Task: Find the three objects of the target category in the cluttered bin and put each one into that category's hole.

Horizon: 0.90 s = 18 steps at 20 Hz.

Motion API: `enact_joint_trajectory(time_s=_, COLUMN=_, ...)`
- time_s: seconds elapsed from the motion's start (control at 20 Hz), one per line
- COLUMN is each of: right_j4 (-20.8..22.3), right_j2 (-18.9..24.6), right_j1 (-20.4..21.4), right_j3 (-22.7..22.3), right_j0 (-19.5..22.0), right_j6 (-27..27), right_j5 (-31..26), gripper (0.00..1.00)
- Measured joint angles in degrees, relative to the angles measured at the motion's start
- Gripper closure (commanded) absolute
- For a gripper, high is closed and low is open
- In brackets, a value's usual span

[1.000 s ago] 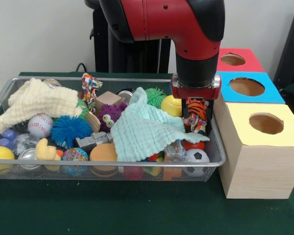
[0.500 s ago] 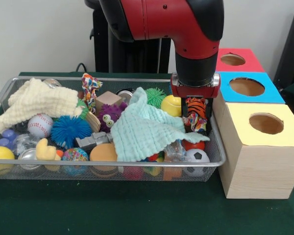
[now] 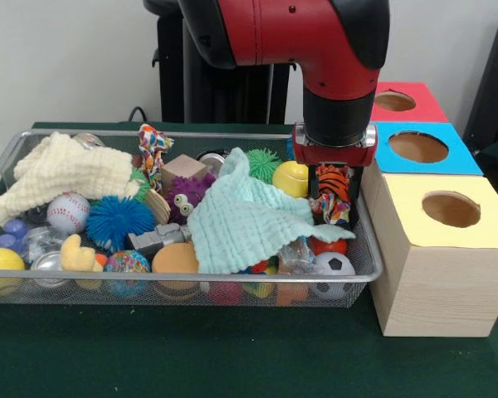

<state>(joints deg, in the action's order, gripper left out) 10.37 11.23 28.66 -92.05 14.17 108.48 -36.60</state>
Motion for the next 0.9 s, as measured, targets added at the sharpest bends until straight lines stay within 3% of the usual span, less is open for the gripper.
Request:
enact_joint_trajectory(time_s=0.35, right_j4=3.9, right_j2=-3.6, right_j1=1.5, right_j3=-0.2, right_j0=-4.5, right_j6=0.0, right_j5=6.9, gripper=0.00)
enact_joint_trajectory(time_s=0.6, right_j4=6.8, right_j2=-7.2, right_j1=1.5, right_j3=-0.6, right_j0=-7.4, right_j6=0.0, right_j5=20.0, gripper=0.00)
enact_joint_trajectory(time_s=0.9, right_j4=8.5, right_j2=-8.8, right_j1=-2.0, right_j3=-1.0, right_j0=-7.1, right_j6=0.0, right_j5=30.3, gripper=0.00)
